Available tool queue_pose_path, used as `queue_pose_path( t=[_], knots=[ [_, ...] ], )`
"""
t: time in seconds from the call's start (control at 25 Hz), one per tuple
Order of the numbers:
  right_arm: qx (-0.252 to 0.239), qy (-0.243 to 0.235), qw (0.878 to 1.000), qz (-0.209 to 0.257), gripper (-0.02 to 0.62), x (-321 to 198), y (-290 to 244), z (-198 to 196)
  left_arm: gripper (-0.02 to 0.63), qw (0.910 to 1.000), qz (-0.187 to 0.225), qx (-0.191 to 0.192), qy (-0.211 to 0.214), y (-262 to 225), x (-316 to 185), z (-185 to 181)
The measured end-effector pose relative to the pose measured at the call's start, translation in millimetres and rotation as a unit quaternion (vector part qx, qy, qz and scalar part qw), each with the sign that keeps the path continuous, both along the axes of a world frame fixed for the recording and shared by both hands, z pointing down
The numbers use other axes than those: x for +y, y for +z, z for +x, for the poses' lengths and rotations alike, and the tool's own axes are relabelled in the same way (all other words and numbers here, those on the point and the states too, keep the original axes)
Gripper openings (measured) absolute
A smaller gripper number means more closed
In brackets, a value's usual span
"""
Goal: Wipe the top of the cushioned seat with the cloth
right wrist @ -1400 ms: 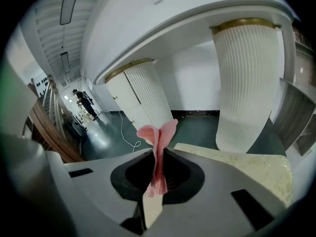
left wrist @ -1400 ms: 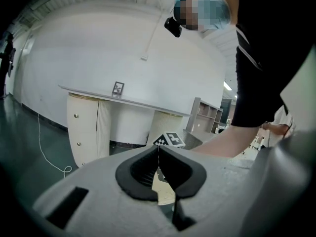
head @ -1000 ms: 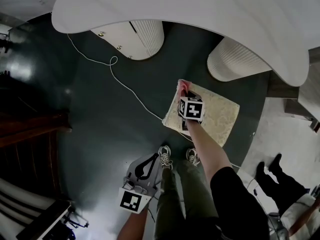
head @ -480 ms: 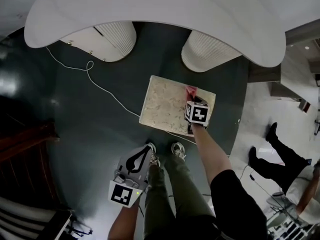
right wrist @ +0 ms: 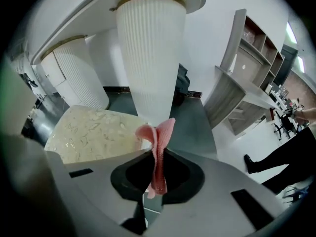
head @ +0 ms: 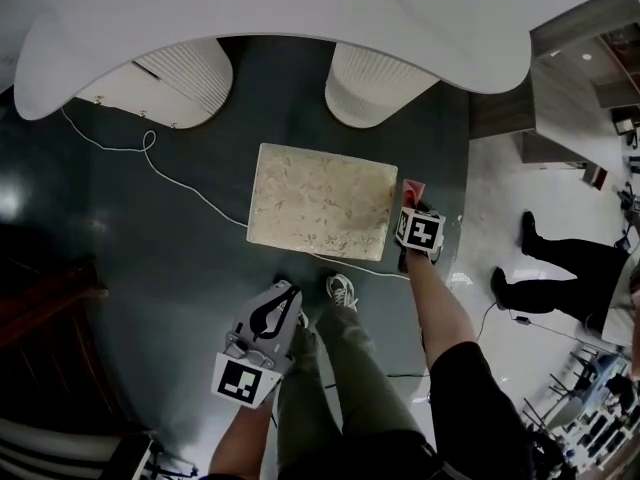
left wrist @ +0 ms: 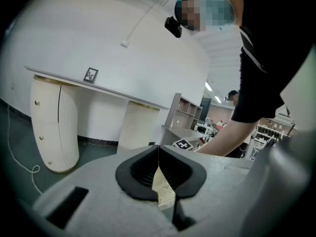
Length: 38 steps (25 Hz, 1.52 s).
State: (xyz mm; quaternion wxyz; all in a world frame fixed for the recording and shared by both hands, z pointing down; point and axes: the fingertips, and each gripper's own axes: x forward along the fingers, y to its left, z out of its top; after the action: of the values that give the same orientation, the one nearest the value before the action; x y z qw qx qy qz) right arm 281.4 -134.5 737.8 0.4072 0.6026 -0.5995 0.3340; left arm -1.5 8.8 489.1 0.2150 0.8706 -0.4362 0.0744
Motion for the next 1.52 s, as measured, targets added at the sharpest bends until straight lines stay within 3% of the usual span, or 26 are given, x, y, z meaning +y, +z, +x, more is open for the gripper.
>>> queue_pose_path(
  t=[0.12,0.24,0.44,0.68,0.96,1.08,1.24,1.52],
  knots=[
    [-0.012,0.001,1.000,0.014,0.026,2.7,-6.9,-7.7,0.018,1.0000,-0.002,-0.003,-0.001,-0.3,6.4,-0.6],
    [-0.042,-0.020,0.998,0.039,0.026,-1.8,-20.7,-42.6,0.018,0.9999,0.001,-0.007,-0.007,-2.9,11.8,-8.8],
    [-0.115,-0.060,0.990,0.060,0.026,-6.0,-36.7,-137.8,0.018,0.9994,0.002,-0.007,-0.035,-10.7,20.1,-36.1],
    [-0.198,-0.107,0.973,0.048,0.026,0.5,-33.5,-267.8,0.018,0.9967,-0.008,-0.019,-0.078,-8.3,39.9,-80.7],
    [-0.217,-0.155,0.964,0.022,0.026,9.9,-11.1,-369.0,0.018,0.9904,-0.022,-0.034,-0.132,1.4,60.5,-137.6],
    [-0.209,-0.161,0.965,0.012,0.026,9.6,-1.9,-384.3,0.018,0.9881,-0.026,-0.035,-0.147,4.0,64.1,-151.0],
    [-0.192,-0.156,0.969,0.003,0.026,9.8,5.2,-374.6,0.018,0.9884,-0.028,-0.030,-0.146,4.6,65.3,-148.1],
    [-0.164,-0.117,0.980,0.003,0.026,13.3,4.3,-293.0,0.018,0.9946,-0.020,-0.020,-0.100,0.3,43.5,-110.9]
  ],
)
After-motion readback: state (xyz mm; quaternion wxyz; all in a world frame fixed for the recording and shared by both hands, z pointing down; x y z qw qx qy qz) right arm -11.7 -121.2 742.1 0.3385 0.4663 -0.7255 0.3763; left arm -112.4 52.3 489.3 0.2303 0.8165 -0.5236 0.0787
